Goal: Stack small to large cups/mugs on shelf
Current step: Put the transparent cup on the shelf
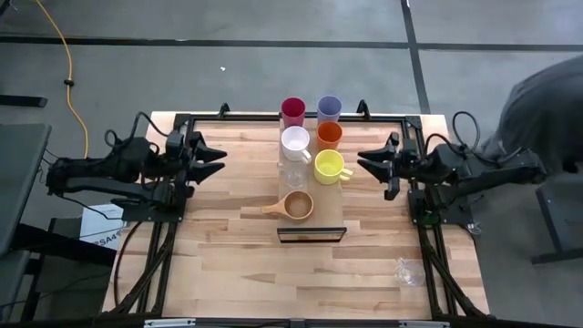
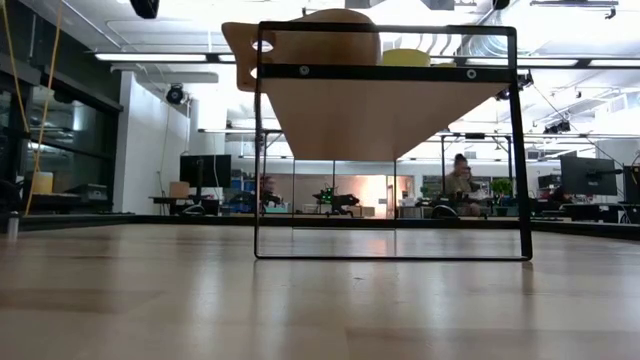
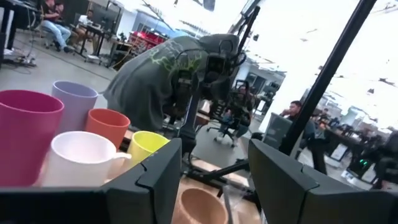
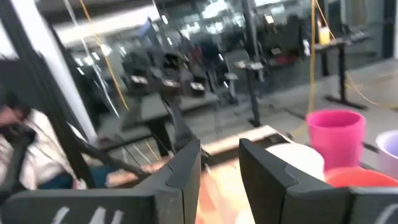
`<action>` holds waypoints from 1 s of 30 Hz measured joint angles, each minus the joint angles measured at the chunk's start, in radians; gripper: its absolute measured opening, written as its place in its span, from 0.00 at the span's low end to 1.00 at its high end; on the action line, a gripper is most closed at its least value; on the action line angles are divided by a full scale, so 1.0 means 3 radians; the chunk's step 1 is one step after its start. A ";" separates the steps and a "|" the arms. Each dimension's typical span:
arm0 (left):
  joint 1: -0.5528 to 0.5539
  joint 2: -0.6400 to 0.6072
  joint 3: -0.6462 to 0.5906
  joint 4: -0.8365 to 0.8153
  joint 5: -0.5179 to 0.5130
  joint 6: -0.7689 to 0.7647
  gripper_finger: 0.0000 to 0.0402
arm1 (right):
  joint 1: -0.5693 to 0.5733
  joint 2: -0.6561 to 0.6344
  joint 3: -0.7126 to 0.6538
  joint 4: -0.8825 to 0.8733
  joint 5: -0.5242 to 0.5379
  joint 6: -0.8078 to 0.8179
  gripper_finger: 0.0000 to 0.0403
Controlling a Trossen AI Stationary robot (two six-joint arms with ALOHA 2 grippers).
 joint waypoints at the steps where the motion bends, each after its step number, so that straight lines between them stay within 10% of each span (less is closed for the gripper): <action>1: 0.0000 -0.0022 -0.0014 -0.0001 -0.0001 0.0040 0.43 | -0.0031 0.0009 0.0081 -0.0172 0.0000 0.0000 0.25; 30: 0.0000 -0.0046 -0.0018 0.0048 -0.0154 0.0108 0.43 | -0.0137 0.0026 0.0346 -0.0984 -0.0166 0.0296 0.39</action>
